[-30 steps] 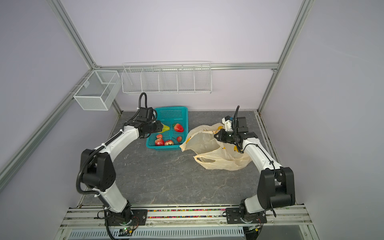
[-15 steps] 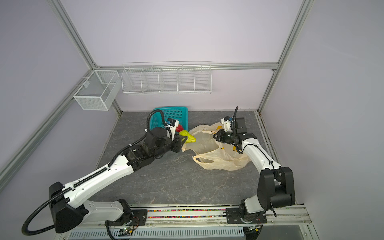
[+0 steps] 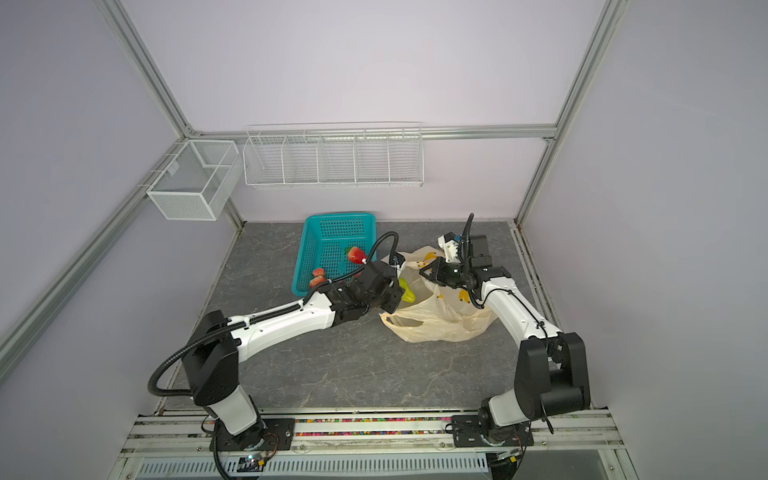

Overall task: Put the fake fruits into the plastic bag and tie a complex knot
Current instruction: 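Carry the green pear into the bag with the left gripper while the right holds it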

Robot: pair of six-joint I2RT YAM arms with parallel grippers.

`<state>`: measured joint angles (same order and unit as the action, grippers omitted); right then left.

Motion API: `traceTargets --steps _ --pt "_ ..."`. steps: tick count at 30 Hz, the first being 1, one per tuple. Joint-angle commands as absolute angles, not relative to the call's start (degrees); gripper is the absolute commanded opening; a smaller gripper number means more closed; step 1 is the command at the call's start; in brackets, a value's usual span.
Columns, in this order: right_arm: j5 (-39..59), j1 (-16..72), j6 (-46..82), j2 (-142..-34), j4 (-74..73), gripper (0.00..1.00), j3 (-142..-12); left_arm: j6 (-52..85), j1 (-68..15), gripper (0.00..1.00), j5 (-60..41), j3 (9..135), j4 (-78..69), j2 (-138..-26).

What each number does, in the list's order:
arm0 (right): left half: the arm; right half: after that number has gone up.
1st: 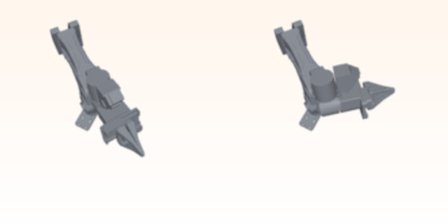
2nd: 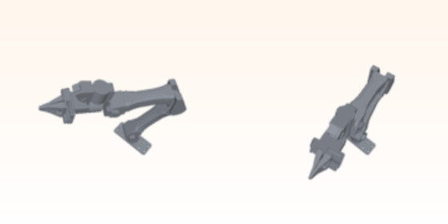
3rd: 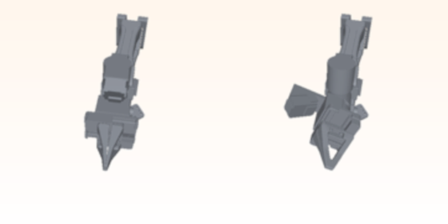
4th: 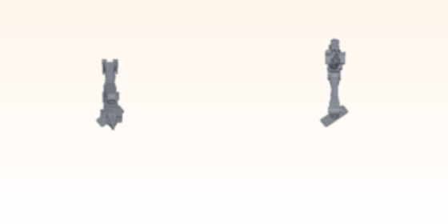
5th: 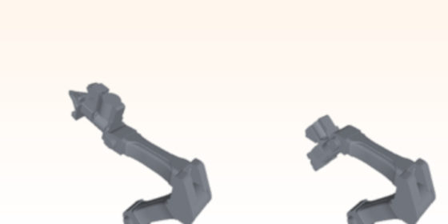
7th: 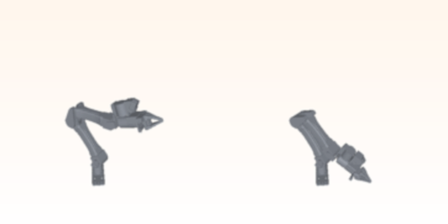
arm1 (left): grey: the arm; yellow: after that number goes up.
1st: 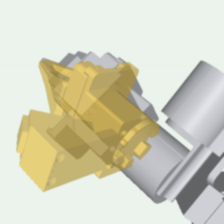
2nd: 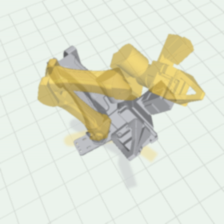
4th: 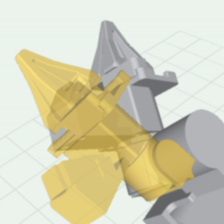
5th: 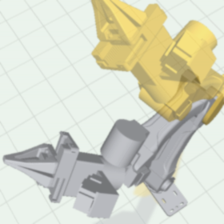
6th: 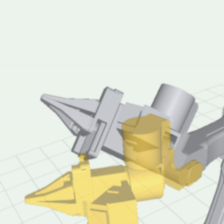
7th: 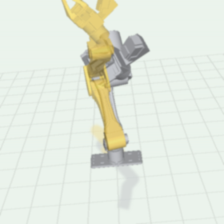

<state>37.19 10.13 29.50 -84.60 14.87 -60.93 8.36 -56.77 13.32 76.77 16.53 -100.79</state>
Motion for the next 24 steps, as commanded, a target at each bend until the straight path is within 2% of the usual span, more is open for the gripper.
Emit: traceTargets --steps 1,11,16,21,24 --pt "41.0 11.2 37.6 -82.0 6.1 0.07 -57.7 11.5 -57.0 0.22 14.8 78.1 11.5 -103.0" --pt "35.4 11.4 44.1 -78.4 0.1 0.07 -52.5 22.0 -57.1 0.24 16.3 71.8 -5.5 -109.1" --pt "34.3 13.1 44.7 -79.0 -1.0 0.07 -51.5 24.7 -57.2 0.25 13.7 72.5 -8.1 -113.2" --pt "33.3 13.3 45.3 -80.2 -2.2 0.07 -50.7 27.1 -57.4 0.3 10.2 72.7 -12.5 -116.0" --pt "32.9 13.4 45.3 -80.8 -2.5 0.07 -50.7 27.9 -57.4 0.36 9.6 73.3 -13.1 -117.1"
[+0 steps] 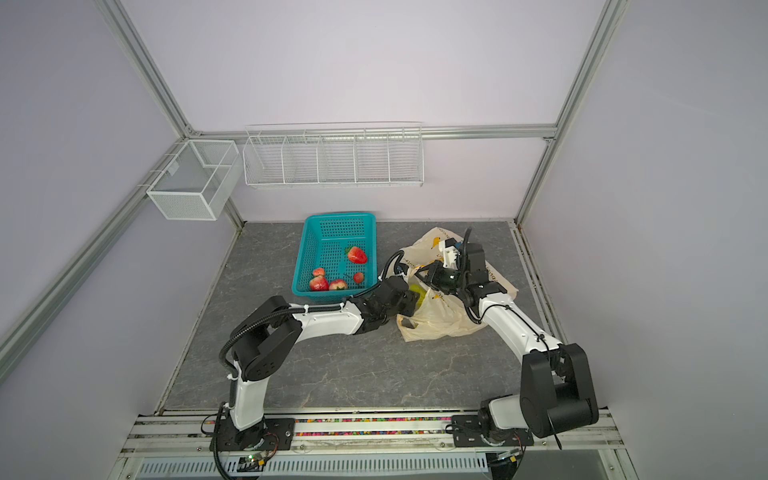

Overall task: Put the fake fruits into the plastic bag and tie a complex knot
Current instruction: 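Carry the green pear into the bag with the left gripper while the right holds it, then open the left gripper to drop the pear and withdraw from the bag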

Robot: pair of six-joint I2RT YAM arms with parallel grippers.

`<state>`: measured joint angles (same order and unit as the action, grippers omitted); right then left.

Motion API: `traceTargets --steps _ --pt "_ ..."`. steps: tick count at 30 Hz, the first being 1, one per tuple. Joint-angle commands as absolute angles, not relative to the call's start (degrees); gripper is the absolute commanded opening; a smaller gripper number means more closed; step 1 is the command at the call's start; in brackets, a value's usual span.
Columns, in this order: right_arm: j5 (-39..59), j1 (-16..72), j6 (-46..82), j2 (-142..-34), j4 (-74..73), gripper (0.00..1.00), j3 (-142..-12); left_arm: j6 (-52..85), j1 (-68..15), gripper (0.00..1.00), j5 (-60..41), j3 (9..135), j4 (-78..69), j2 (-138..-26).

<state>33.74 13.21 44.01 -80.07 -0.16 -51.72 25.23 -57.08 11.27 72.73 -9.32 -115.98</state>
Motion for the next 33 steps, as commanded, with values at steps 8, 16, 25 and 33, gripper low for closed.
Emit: traceTargets --steps 8,16,25,33 --pt "31.5 12.5 39.1 -82.2 3.4 0.07 -52.1 24.5 -57.4 0.61 9.4 70.7 -12.3 -112.8" --pt "29.0 9.8 26.0 -84.3 17.9 0.07 -57.2 20.2 -57.4 0.67 4.6 68.3 -5.5 -105.0" --pt "29.0 9.1 22.7 -86.2 21.0 0.06 -59.3 14.7 -57.4 0.67 -1.7 62.4 4.5 -89.4" --pt "29.8 8.9 22.4 -87.4 20.9 0.07 -59.9 15.8 -57.4 0.72 16.0 48.9 10.2 -76.9"
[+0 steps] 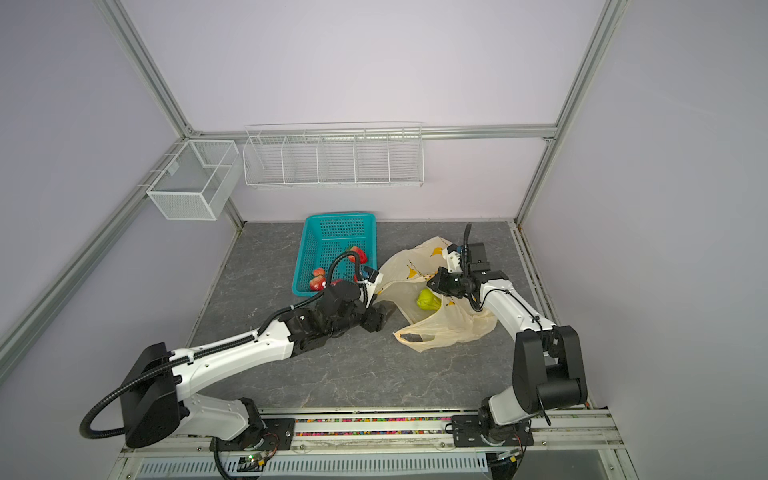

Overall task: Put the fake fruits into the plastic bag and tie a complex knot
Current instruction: 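Open the left gripper to drop the pear and withdraw from the bag, then move the left gripper back over the teal basket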

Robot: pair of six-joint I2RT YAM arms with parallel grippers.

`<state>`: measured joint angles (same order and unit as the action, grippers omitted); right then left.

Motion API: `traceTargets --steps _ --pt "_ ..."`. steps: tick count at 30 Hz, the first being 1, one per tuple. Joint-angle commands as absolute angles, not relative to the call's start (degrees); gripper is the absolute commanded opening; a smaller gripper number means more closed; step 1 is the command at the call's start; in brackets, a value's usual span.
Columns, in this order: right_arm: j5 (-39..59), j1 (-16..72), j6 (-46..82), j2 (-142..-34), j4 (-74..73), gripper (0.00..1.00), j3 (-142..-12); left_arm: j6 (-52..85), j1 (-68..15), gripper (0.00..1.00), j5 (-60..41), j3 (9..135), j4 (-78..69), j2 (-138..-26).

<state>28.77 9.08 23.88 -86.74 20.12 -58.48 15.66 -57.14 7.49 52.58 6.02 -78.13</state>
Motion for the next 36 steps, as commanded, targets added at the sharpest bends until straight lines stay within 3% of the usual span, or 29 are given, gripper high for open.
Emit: traceTargets --steps 1,11,14,19,22,25,36 --pt "29.8 8.9 22.4 -87.6 20.8 0.07 -60.0 16.2 -57.3 0.73 17.3 48.0 10.7 -77.0" --pt "30.1 8.9 22.6 -87.8 20.9 0.07 -60.5 18.7 -56.2 0.7 24.3 54.1 10.2 -89.8" --pt "30.1 8.9 22.6 -87.4 20.9 0.07 -60.4 18.1 -55.3 0.61 26.2 56.3 8.5 -93.3" --pt "30.1 8.8 21.6 -87.0 21.9 0.07 -60.5 16.9 -54.8 0.35 25.9 59.5 7.4 -96.7" --pt "28.1 8.5 19.0 -85.9 25.3 0.07 -61.2 17.0 -54.9 0.14 20.7 62.4 12.4 -96.0" --pt "23.7 8.4 15.6 -84.0 30.4 0.07 -62.8 16.0 -54.9 0.01 11.9 65.1 17.2 -93.1" --pt "7.2 10.8 7.3 -74.4 50.8 0.07 -69.8 19.9 -50.7 0.0 -15.3 79.9 27.6 -83.7"
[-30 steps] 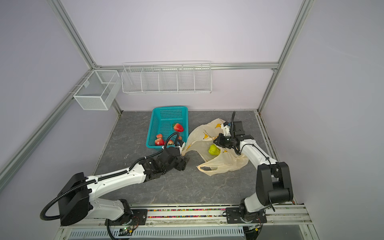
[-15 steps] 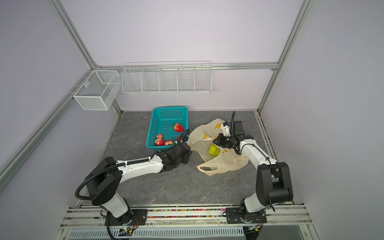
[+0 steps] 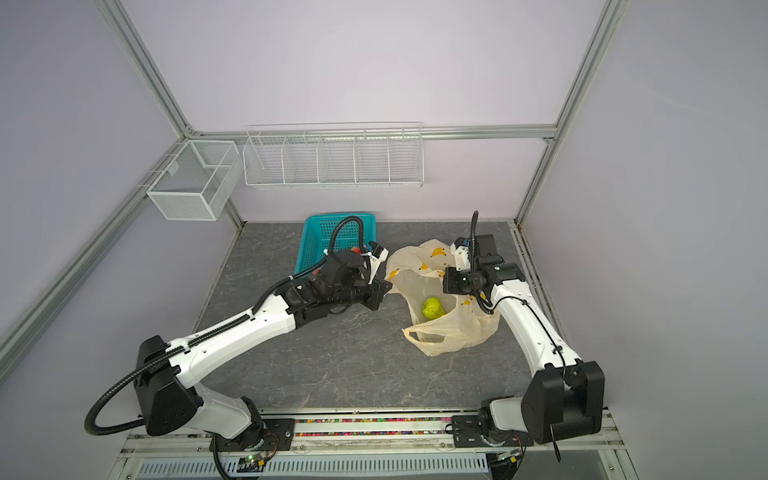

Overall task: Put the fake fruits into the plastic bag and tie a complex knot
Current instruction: 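Move the left gripper back over the teal basket, then lower the left gripper and grasp the peach in the basket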

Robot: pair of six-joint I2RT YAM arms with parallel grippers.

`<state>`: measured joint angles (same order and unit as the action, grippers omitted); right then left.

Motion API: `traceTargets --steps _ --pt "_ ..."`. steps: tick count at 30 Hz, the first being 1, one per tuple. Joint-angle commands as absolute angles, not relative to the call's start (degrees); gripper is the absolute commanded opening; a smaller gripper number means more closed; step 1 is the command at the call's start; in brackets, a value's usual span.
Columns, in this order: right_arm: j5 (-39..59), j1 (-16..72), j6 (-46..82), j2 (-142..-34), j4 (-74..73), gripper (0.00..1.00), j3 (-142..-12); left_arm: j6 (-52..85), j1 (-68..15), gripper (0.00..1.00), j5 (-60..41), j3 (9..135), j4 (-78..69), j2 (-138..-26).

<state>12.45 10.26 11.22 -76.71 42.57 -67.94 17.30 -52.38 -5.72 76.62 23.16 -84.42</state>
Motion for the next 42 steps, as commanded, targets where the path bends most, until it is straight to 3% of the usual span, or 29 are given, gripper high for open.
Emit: traceTargets --steps 1,7,12,14,16,23,26,31,37,42 --pt "6.8 10.9 7.0 -73.8 51.8 0.07 -70.6 20.2 -50.6 0.0 -15.4 81.0 28.3 -83.7" --pt "4.5 11.2 5.8 -72.0 54.3 0.07 -73.5 19.3 -49.7 0.0 -16.6 88.2 32.3 -85.1" --pt "5.0 10.9 6.4 -74.1 50.6 0.07 -72.6 18.0 -47.7 0.0 -11.3 87.5 32.0 -87.7" --pt "6.8 10.6 6.8 -75.5 49.4 0.07 -72.5 18.4 -46.0 0.08 -7.5 86.2 31.9 -88.9" --pt "8.6 10.2 7.4 -76.3 48.0 0.07 -72.2 17.8 -44.3 0.24 -6.2 85.0 31.9 -89.6" --pt "15.9 8.5 10.8 -77.3 41.3 0.07 -69.3 14.6 -40.5 0.62 -10.3 79.2 28.6 -83.7" --pt "17.1 8.5 11.2 -78.4 40.2 0.07 -68.9 17.1 -35.6 0.73 -12.1 73.0 21.6 -78.6" --pt "18.3 8.5 11.4 -79.1 39.2 0.07 -68.8 20.5 -26.4 0.74 -8.4 70.5 17.6 -81.4" --pt "20.5 8.5 11.4 -79.7 38.2 0.07 -69.3 16.6 -23.2 0.75 -3.7 82.3 23.3 -98.7" --pt "20.5 8.5 11.0 -79.9 38.1 0.07 -69.2 13.9 -22.5 0.77 -5.6 96.2 30.0 -113.9"
